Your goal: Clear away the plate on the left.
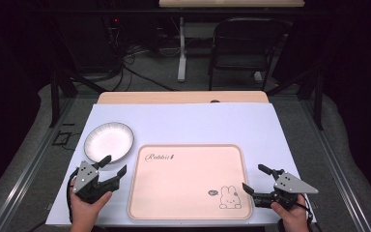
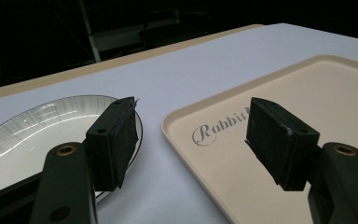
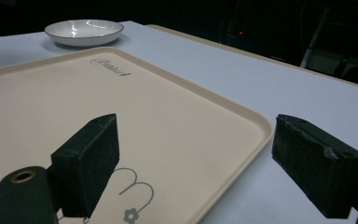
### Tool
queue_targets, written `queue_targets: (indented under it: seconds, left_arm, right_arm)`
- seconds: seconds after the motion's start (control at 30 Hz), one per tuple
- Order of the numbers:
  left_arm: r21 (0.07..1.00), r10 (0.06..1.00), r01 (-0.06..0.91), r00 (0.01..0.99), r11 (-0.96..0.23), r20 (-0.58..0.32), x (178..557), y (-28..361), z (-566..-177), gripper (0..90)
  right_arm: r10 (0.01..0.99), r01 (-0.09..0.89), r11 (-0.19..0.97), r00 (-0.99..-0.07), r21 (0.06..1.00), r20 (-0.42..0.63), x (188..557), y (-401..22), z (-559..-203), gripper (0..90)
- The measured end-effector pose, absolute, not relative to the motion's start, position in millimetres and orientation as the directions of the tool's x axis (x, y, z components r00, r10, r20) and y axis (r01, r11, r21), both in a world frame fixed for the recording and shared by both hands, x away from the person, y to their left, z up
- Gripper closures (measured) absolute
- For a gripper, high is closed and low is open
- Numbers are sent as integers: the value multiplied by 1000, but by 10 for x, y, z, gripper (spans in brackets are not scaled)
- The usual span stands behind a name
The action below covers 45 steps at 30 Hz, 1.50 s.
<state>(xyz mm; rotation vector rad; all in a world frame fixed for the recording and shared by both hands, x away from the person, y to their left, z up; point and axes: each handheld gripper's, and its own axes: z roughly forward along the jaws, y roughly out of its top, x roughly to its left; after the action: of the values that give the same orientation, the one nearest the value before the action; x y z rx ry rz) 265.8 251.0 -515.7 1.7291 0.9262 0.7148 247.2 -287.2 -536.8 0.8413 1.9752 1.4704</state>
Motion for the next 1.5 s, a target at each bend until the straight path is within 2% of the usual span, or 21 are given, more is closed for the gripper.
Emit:
queue_targets:
  seconds: [0.5,0.73,0.87,1.0,1.13,1.23,1.4,1.5]
  left_arm:
    - [949,872,267,490,-167,16,2642,2574,-5159,354]
    - [942,884,310,467,-129,-33,2662,2636,-5162,368]
    - [942,894,320,444,-102,-54,2676,2686,-5143,427]
    - [927,900,368,424,-71,-99,2726,2745,-5099,432]
    - [919,912,392,392,-48,-119,2775,2839,-5020,429]
    - [911,920,413,364,-20,-145,2812,2927,-4955,386]
    - [905,932,425,334,-14,-142,2909,3089,-4869,387]
    - [904,948,427,292,-9,-129,2985,3222,-4802,429]
  right_arm:
    - [738,164,214,-673,963,-49,2477,-2843,-5364,143]
    - [730,158,214,-681,964,-50,2471,-2839,-5363,144]
    - [737,153,210,-674,966,-54,2467,-2837,-5360,144]
    - [736,152,208,-675,966,-52,2462,-2833,-5357,144]
    - [740,153,197,-671,968,-44,2454,-2834,-5353,144]
    - [730,154,187,-683,970,-32,2450,-2846,-5357,144]
    - [739,156,174,-674,972,-24,2456,-2853,-5352,143]
    - [742,142,174,-669,974,-35,2443,-2854,-5339,143]
